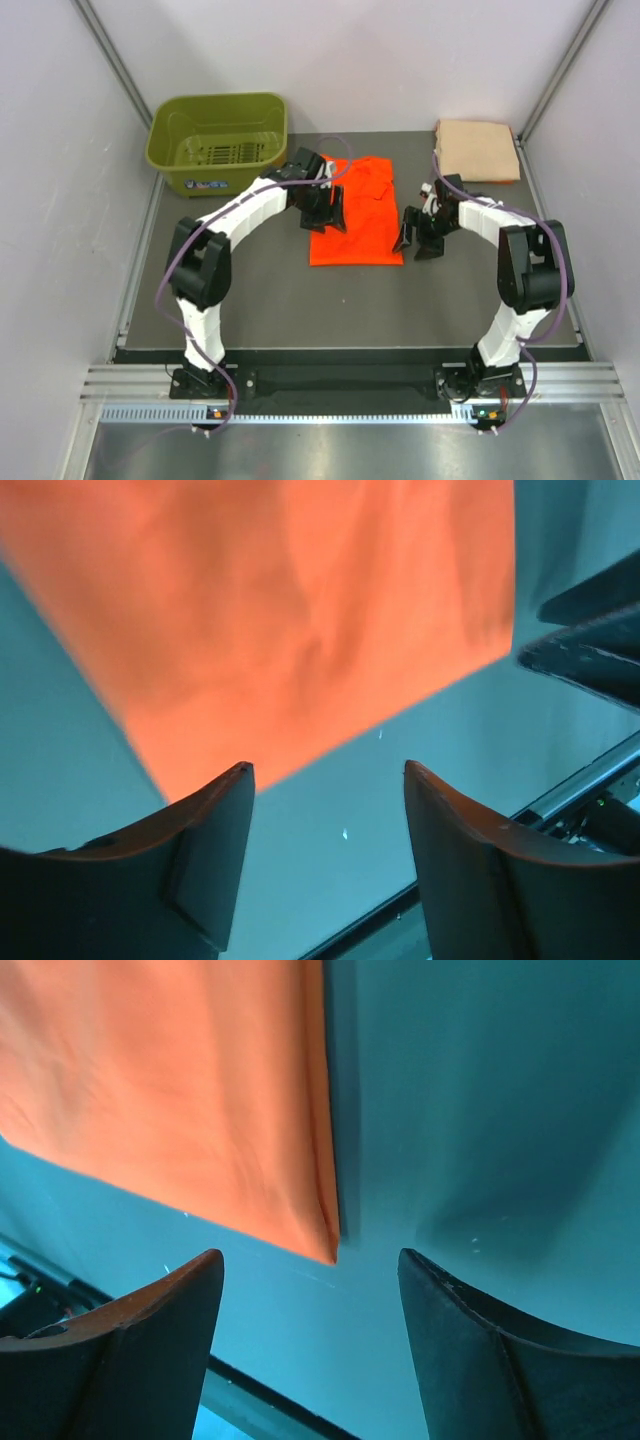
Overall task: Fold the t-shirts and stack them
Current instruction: Fold the tshirt
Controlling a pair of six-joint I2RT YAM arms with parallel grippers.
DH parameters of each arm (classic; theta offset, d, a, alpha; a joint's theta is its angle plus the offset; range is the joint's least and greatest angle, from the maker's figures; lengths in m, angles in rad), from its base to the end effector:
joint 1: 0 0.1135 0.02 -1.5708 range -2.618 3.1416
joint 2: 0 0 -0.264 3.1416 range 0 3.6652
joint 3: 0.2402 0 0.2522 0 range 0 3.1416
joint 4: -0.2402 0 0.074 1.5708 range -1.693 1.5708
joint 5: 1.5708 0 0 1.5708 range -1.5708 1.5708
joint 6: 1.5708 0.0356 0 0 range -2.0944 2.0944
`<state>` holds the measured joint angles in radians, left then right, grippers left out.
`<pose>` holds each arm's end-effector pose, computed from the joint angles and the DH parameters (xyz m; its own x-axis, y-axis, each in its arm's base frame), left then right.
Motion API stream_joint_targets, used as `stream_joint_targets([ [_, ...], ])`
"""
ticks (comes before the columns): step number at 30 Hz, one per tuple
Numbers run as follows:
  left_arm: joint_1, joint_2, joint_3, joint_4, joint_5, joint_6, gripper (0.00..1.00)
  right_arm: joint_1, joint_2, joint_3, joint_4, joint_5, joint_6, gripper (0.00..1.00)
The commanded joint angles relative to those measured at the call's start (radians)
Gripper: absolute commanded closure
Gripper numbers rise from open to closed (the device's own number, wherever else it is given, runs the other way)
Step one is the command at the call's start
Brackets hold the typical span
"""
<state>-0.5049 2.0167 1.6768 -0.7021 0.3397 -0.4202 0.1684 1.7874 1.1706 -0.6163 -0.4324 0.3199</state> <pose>0.3785 -0.2228 0.2337 -0.9360 0.0779 -0.3432 0.2425 0.8496 -0.4685 0.3391 0.0728 0.1783 -0.9739 0.1241 -0.1902 0.0181 0.8773 0.4795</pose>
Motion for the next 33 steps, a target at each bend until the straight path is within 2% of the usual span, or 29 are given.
stream_joint_targets([
  [1, 0.005, -0.165, -0.144, -0.028, -0.106, -0.017, 0.33, -0.024, -0.072, -0.087, 0.108, -0.101, 0.039, 0.29],
  [4, 0.008, -0.255, -0.285, -0.001, -0.126, -0.055, 0.29, -0.052, -0.092, -0.162, 0.184, -0.157, 0.099, 0.29],
  [10, 0.051, -0.352, -0.457, 0.084, -0.041, -0.173, 0.27, -0.092, -0.111, -0.268, 0.25, -0.196, 0.143, 0.28],
  [20, 0.134, -0.323, -0.595, 0.269, 0.096, -0.422, 0.29, -0.136, -0.083, -0.35, 0.394, -0.246, 0.251, 0.31],
  [24, 0.14, -0.316, -0.664, 0.363, 0.099, -0.532, 0.3, -0.139, -0.057, -0.333, 0.397, -0.238, 0.252, 0.34],
  [33, 0.14, -0.283, -0.716, 0.444, 0.039, -0.621, 0.39, -0.138, -0.051, -0.315, 0.372, -0.218, 0.228, 0.41],
])
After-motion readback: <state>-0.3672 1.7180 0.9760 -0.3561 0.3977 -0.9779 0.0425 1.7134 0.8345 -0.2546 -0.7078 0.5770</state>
